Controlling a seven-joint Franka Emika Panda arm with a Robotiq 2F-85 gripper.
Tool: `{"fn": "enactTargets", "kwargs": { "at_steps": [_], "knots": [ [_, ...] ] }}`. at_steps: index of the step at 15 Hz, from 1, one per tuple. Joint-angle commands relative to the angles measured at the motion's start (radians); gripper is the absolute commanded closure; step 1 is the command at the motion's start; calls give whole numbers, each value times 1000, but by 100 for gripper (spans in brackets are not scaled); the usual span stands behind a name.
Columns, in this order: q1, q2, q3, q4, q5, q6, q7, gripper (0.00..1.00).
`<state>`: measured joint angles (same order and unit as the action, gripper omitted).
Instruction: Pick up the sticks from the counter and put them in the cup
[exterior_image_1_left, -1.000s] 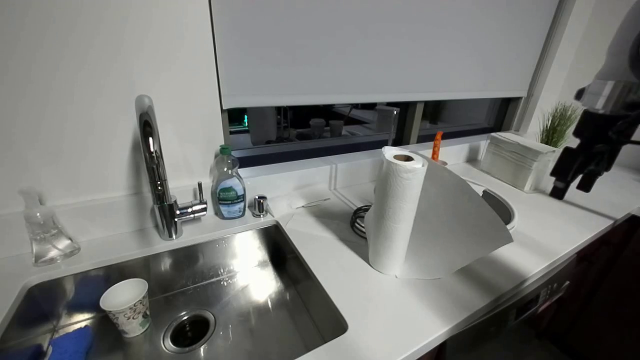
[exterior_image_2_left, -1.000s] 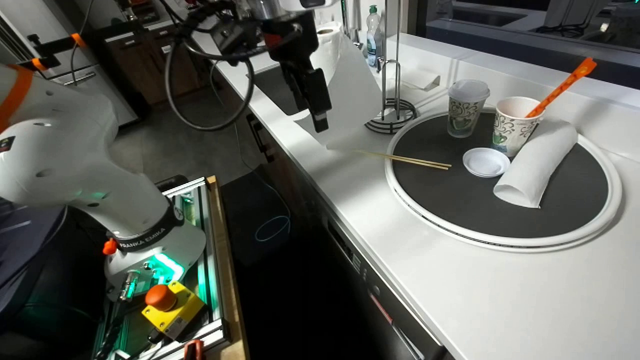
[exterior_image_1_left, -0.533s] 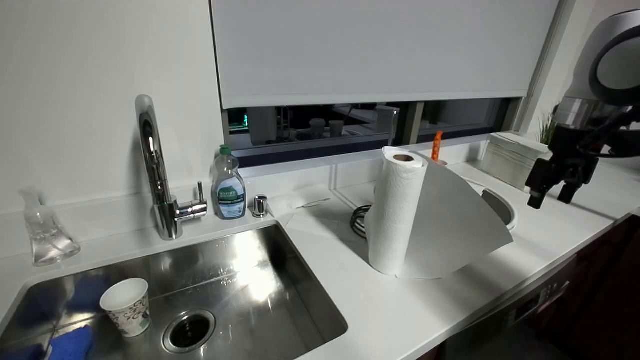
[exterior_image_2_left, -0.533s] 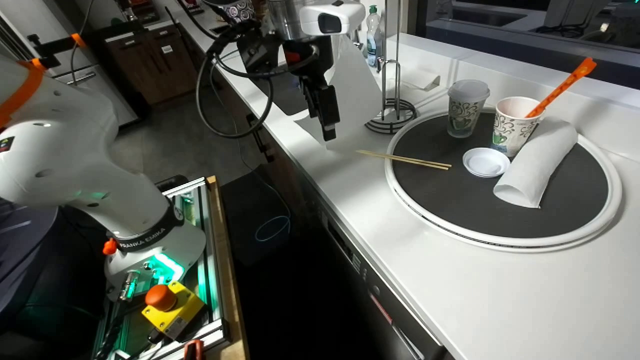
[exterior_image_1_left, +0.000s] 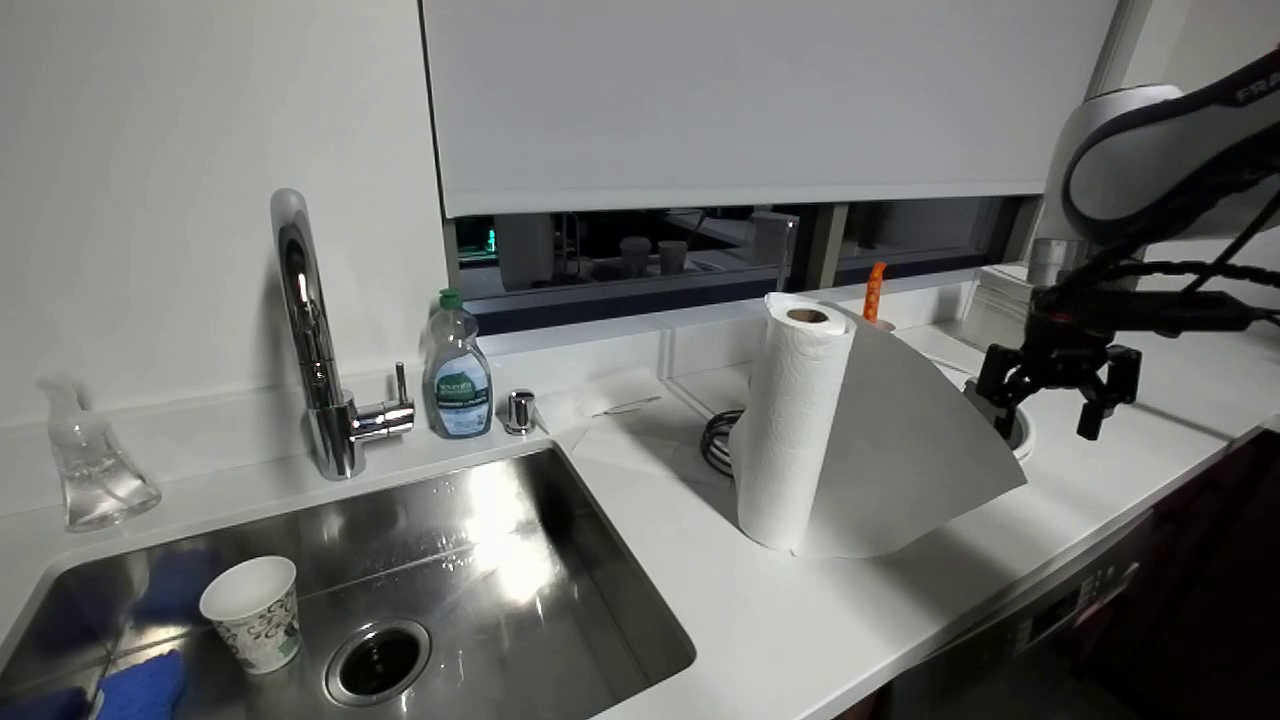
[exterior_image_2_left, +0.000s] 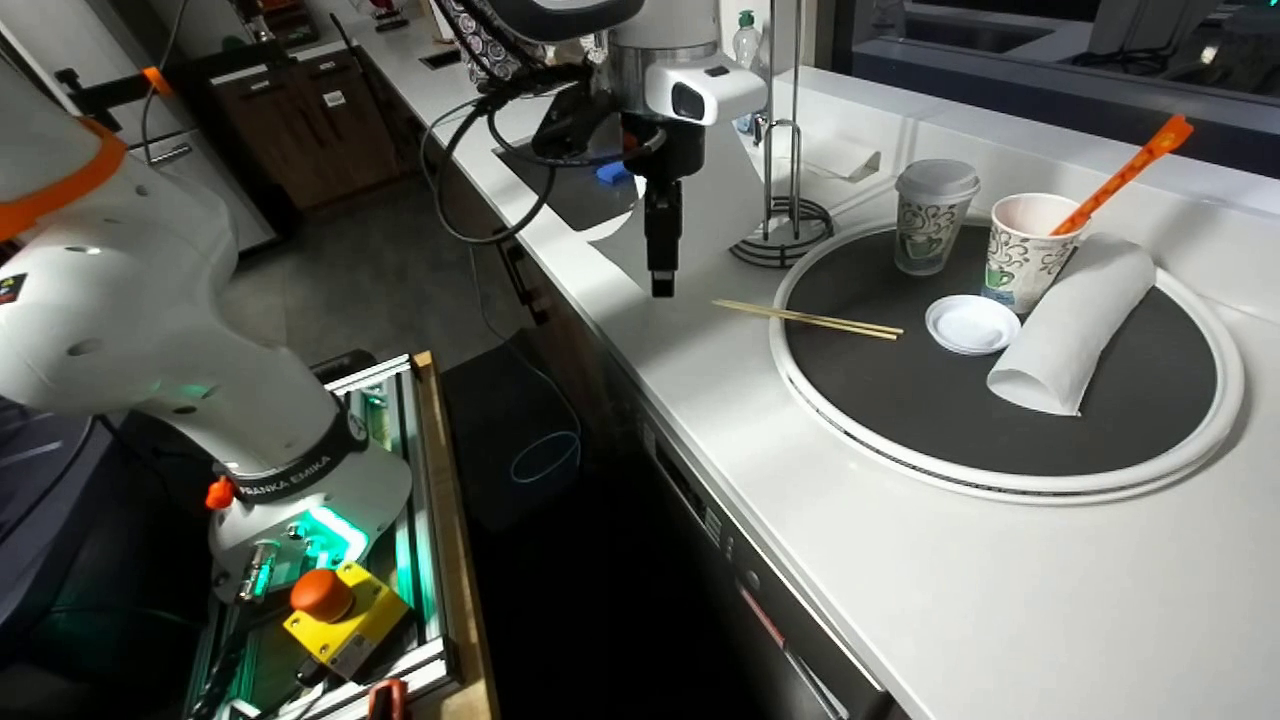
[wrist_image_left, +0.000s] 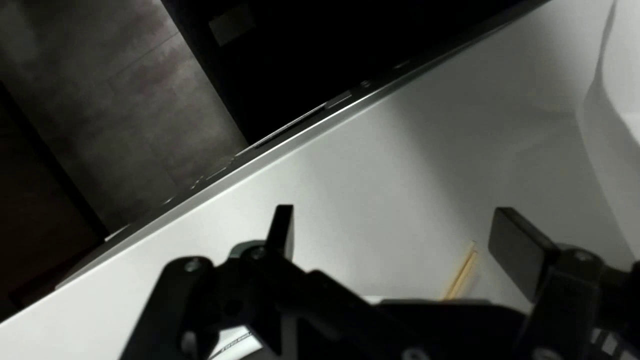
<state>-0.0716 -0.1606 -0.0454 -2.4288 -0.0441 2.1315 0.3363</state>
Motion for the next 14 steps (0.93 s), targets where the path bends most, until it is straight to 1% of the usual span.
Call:
{"fn": "enactTargets", "kwargs": {
  "at_steps": [1,4,5,6,7,9,12,14],
  "knots": [
    [-1,166,22,109,30,-16,186,0],
    [10,256,11,184,42,-45,326,0],
    [16,272,8,208,45,-70,373,0],
    [22,270,7,229,51,-130,408,0],
    [19,242,2,168,22,-44,337,0],
    [24,263,1,208,28,-96,380,0],
    [30,286,2,204,30,-14,412,0],
    [38,309,2,197,31,60,464,0]
  ]
}}
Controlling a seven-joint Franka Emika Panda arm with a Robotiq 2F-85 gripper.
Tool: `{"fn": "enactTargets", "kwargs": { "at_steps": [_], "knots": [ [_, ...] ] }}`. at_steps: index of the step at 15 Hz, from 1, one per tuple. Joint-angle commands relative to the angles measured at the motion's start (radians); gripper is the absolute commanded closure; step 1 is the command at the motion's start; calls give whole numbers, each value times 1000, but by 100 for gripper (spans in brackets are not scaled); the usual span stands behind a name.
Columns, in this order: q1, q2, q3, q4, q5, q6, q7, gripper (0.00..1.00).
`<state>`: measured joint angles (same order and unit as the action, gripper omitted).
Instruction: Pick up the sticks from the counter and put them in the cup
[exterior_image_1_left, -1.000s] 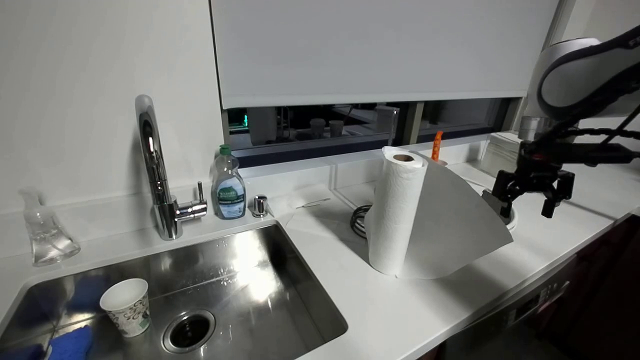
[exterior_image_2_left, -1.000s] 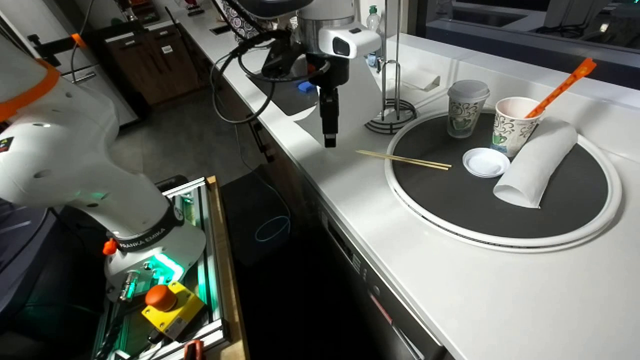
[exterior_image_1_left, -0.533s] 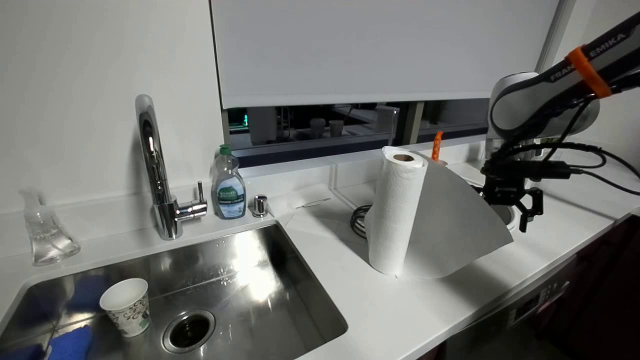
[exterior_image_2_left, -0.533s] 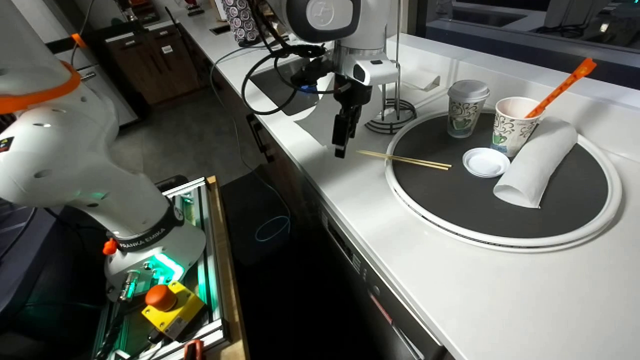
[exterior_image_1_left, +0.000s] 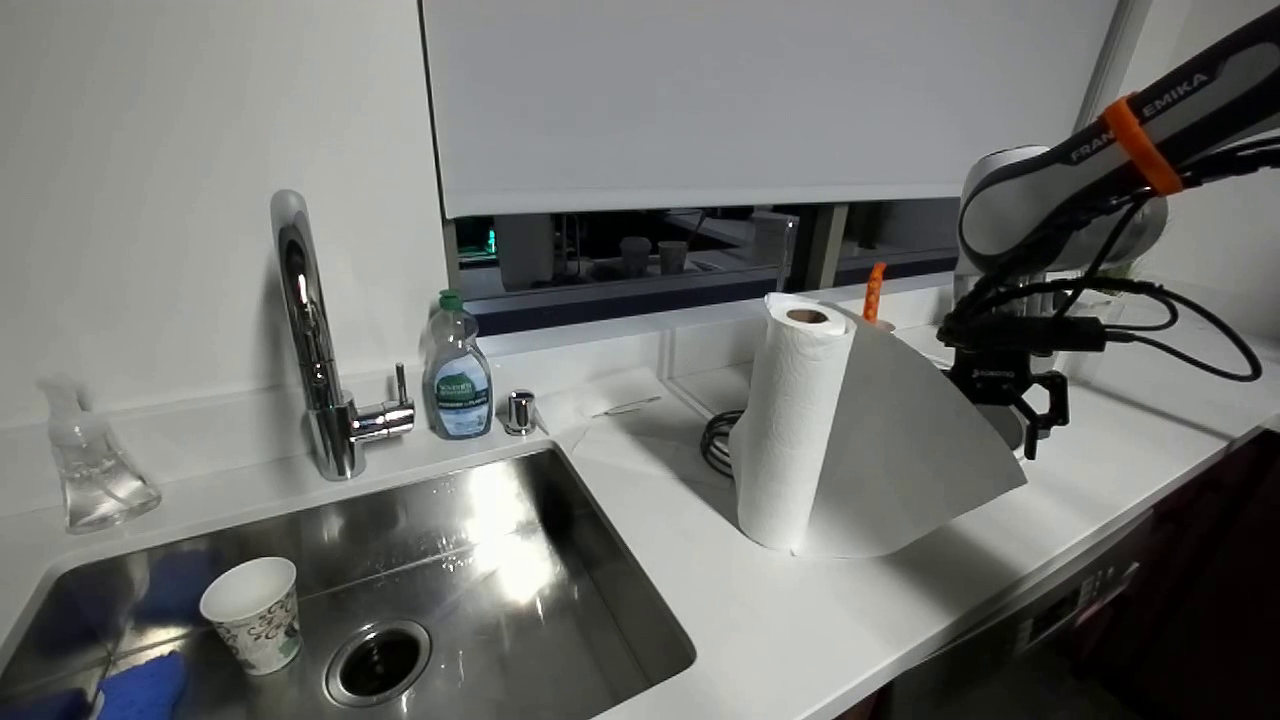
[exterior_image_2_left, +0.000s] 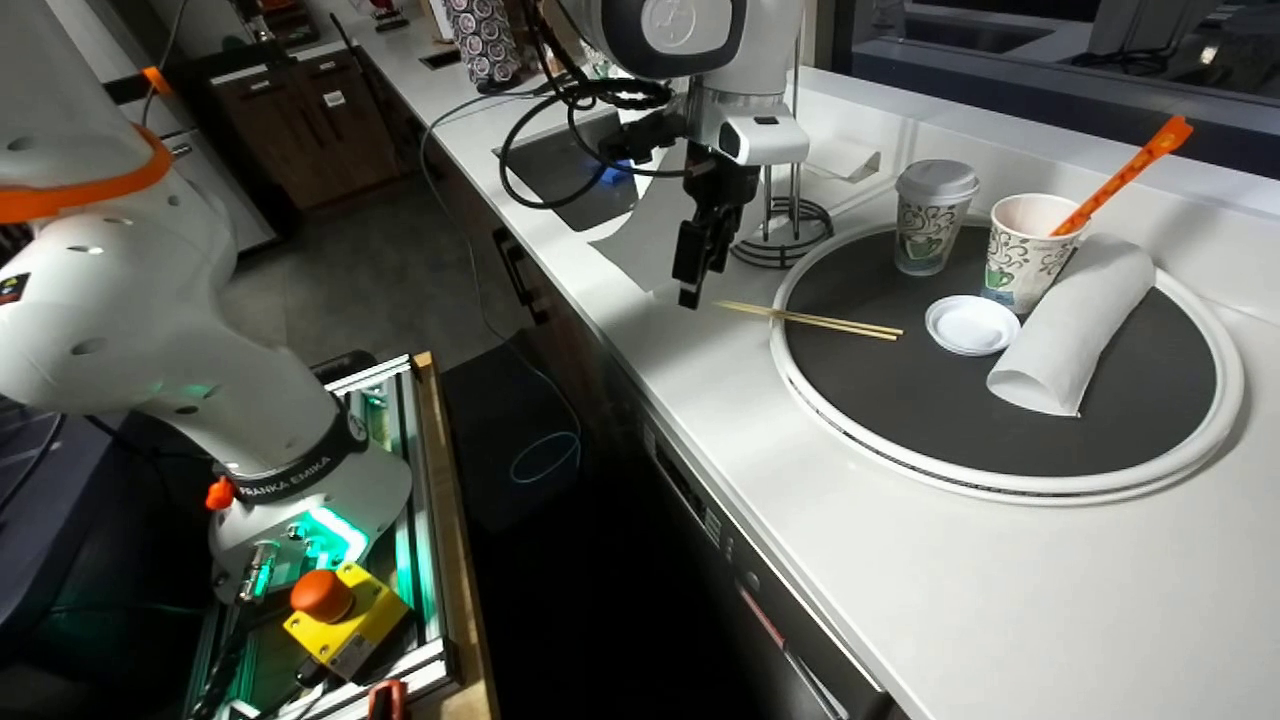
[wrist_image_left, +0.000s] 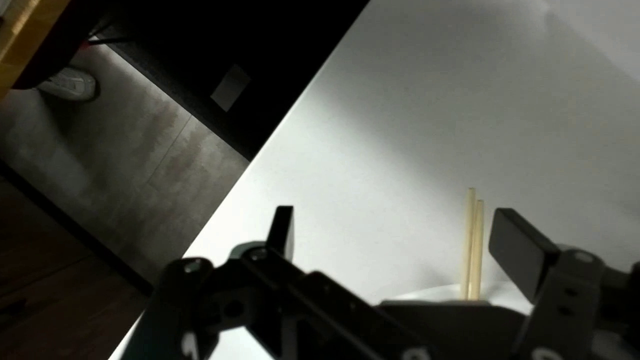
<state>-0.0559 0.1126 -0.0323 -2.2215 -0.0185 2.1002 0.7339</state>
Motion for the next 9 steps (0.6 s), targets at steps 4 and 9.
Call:
{"fn": "enactTargets", "kwargs": {
  "at_steps": [4,9],
  "knots": [
    [29,85,-6,-10,75,168,47,0],
    [38,142,-12,10,116,206,43,0]
  ]
}}
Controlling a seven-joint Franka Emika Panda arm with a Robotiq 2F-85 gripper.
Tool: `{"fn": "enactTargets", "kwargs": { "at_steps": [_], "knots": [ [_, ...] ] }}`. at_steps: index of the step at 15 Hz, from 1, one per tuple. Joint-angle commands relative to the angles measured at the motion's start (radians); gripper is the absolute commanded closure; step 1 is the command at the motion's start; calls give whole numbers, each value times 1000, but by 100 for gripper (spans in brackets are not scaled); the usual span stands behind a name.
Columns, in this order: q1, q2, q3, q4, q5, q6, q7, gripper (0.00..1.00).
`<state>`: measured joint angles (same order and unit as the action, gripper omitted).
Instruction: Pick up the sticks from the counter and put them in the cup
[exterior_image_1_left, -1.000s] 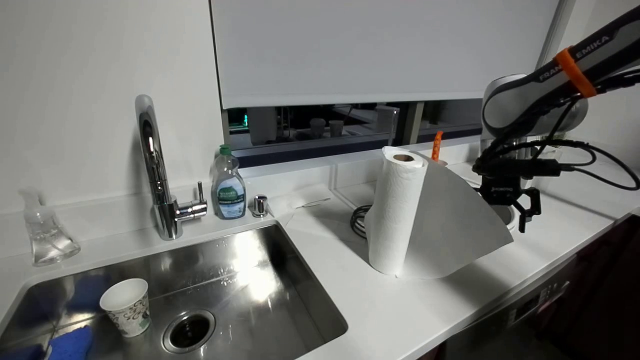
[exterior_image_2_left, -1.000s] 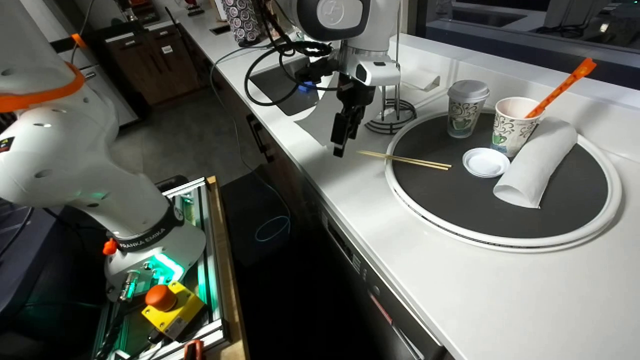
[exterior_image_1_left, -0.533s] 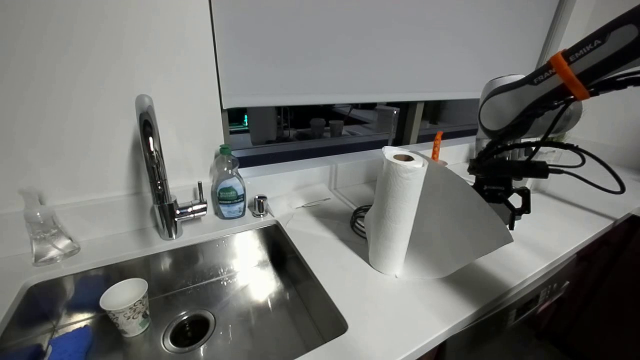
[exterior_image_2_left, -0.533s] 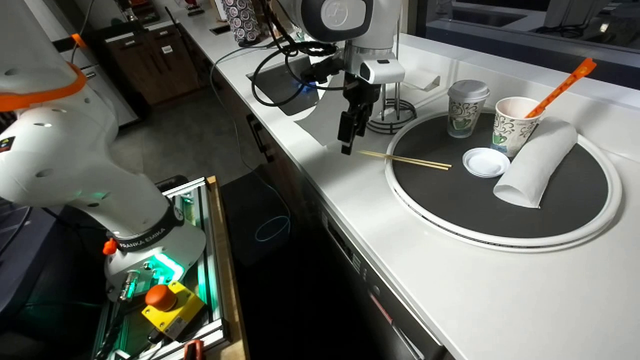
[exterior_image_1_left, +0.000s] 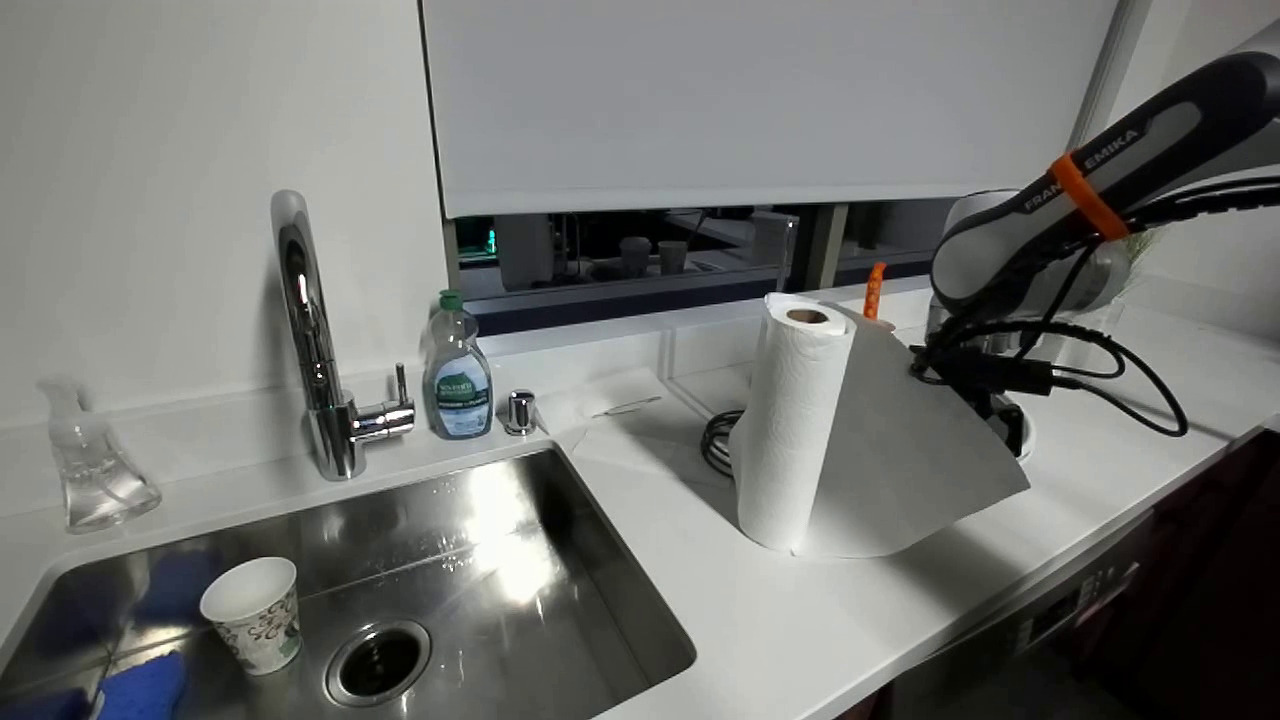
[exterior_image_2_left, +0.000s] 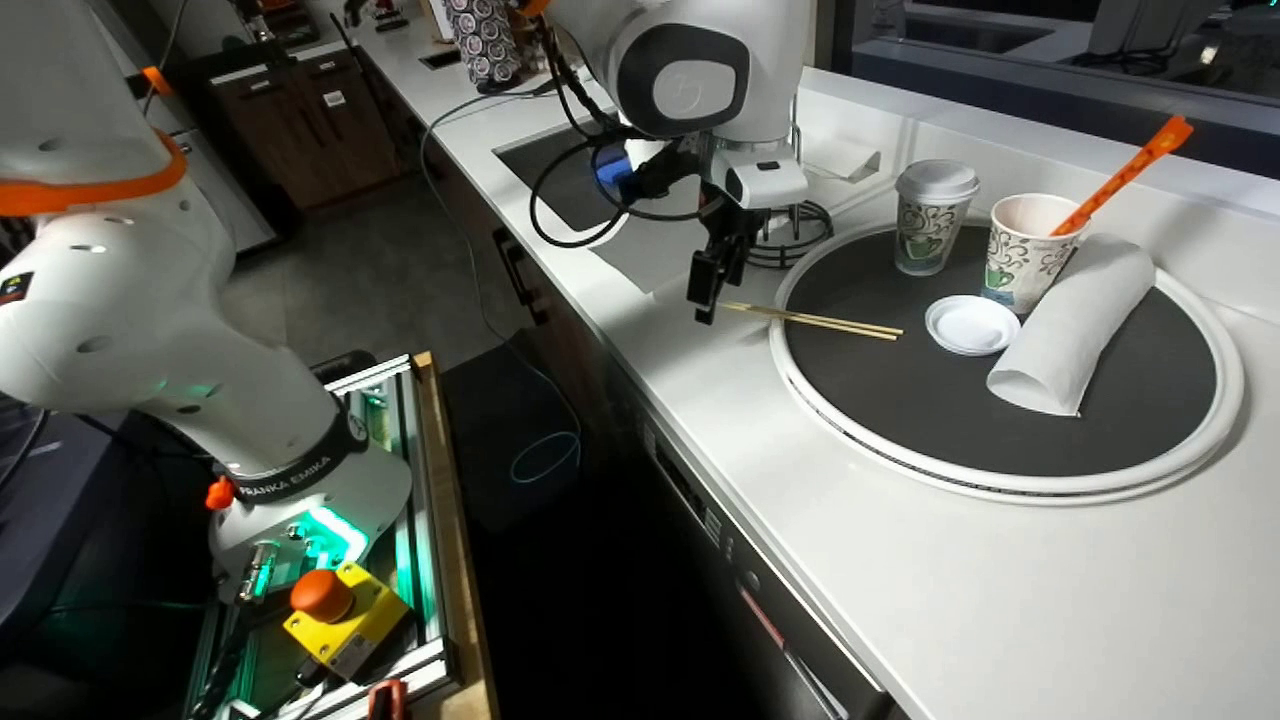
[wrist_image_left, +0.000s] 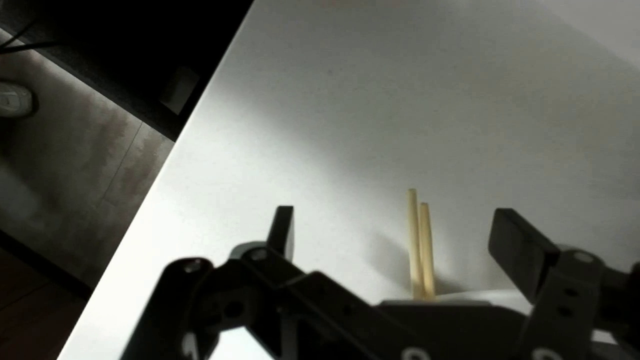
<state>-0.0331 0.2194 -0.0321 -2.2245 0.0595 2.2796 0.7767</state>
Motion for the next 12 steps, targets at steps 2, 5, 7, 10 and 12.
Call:
{"fn": "enactTargets", "kwargs": {
  "at_steps": [2,5,7,10,12],
  "knots": [
    [17,50,-14,18,42,31,1,0],
    [19,68,-16,31,41,25,1,0],
    [21,79,-17,40,39,22,1,2],
    [24,90,-20,49,39,21,1,28],
    [27,94,-22,53,36,20,2,44]
  ]
}}
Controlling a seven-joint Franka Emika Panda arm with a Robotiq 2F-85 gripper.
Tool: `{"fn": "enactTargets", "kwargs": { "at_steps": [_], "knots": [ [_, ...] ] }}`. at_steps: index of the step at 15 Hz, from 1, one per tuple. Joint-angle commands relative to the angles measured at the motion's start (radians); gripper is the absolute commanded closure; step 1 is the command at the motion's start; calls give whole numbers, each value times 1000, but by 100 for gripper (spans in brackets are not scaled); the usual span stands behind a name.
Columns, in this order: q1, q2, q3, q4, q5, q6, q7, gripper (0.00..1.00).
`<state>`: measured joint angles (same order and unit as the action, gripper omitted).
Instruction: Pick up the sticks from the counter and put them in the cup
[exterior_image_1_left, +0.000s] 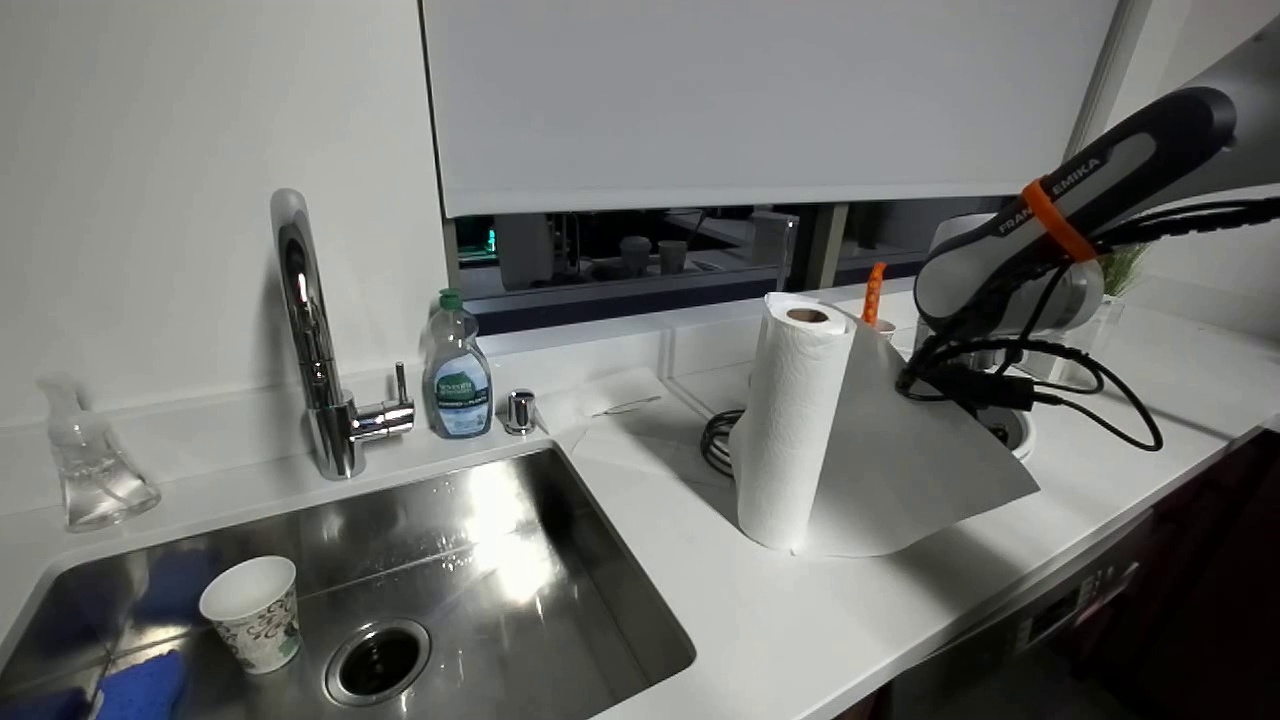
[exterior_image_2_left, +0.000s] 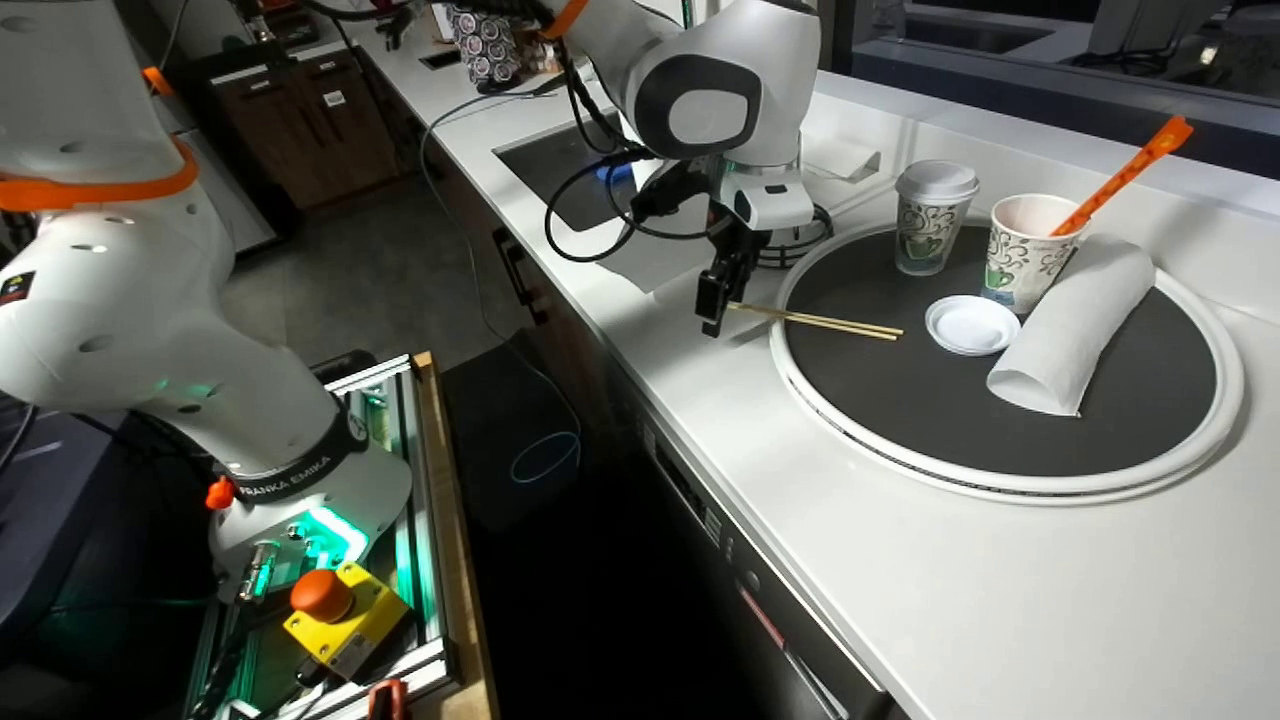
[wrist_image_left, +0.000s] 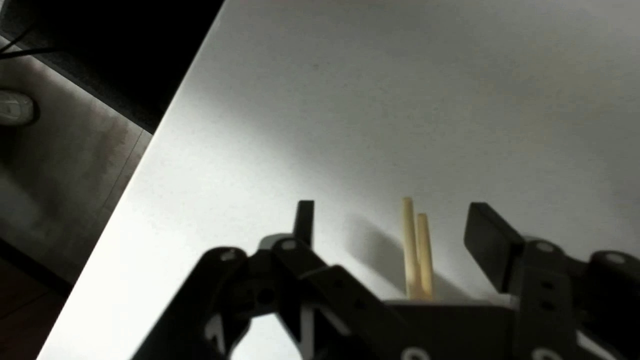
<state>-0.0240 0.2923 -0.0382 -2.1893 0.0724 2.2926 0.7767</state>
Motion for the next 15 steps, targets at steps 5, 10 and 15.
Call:
{"fn": "enactTargets", "kwargs": {
  "at_steps": [5,10,15],
  "knots": [
    [27,24,-23,27,10,6,8,82],
    [38,-21,-34,8,-7,-1,14,98],
    [40,-174,-48,-83,-52,32,1,98]
  ]
}}
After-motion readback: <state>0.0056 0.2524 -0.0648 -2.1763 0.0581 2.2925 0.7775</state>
